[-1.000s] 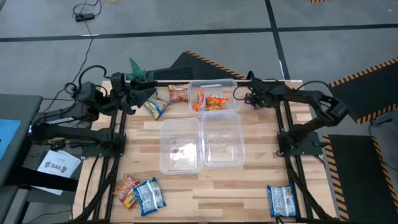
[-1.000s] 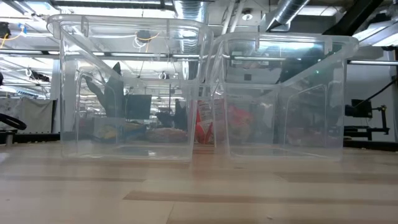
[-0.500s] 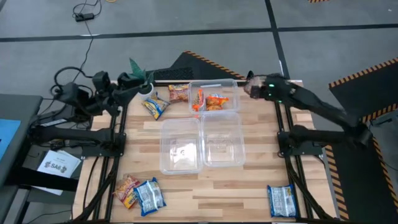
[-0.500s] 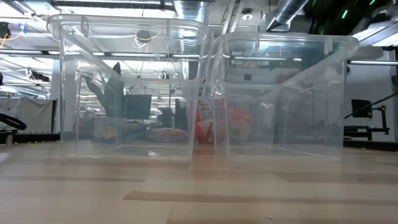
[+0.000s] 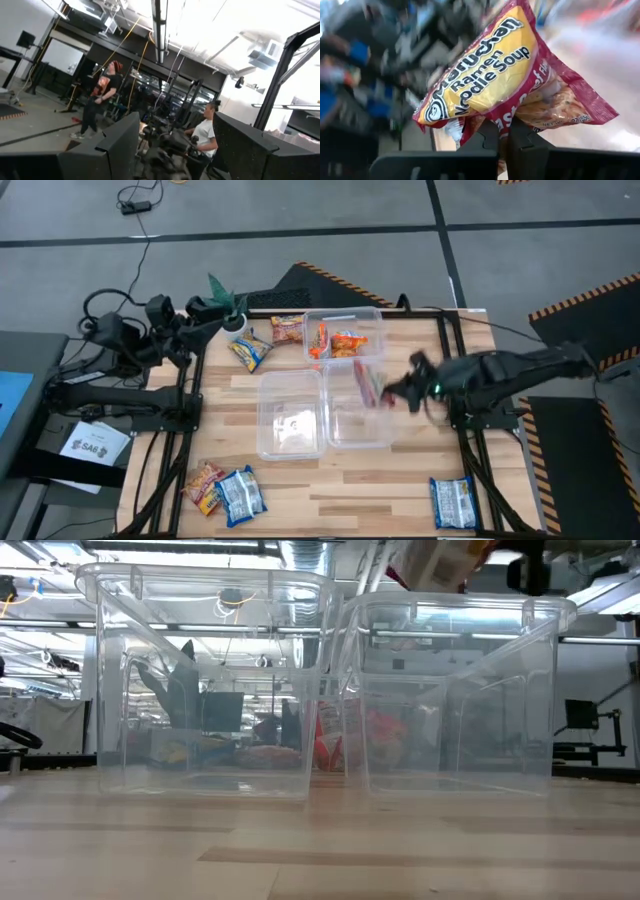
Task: Sort Maruchan noodles
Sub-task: Put the top right red noodle pack into the bottom right transparent bin
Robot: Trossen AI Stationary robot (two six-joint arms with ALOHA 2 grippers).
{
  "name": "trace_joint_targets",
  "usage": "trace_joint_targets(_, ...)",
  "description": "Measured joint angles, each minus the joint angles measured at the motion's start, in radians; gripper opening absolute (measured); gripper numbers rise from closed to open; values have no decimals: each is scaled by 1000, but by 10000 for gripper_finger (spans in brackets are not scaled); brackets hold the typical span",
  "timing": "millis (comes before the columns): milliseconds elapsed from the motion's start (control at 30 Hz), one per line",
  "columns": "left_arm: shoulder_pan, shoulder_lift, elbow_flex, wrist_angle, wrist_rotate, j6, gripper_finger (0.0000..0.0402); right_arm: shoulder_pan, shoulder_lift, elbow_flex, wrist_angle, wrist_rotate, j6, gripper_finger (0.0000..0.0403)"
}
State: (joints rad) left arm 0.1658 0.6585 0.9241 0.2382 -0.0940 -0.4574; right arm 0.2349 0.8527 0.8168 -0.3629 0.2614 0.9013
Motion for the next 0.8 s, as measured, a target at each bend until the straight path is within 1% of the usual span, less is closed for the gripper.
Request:
trace_joint_targets(100, 0, 4, 0, -16, 2, -8, 238, 106, 96, 44, -63, 29, 50, 16)
trace_joint_targets(200, 0, 10, 0, -19, 3, -13, 238, 151, 199, 104, -147, 33, 68, 16)
trace_joint_targets(400, 0, 18, 0, -26, 12, -25, 238, 155, 349, 235, -281, 33, 37, 16)
trace_joint_targets(567, 0, 18, 0, -42, 31, -27, 238, 149, 429, 334, -375, 33, -28, 16)
trace_joint_targets(800, 0, 17, 0, -48, 36, -29, 238, 149, 518, 444, -494, 30, -190, 16)
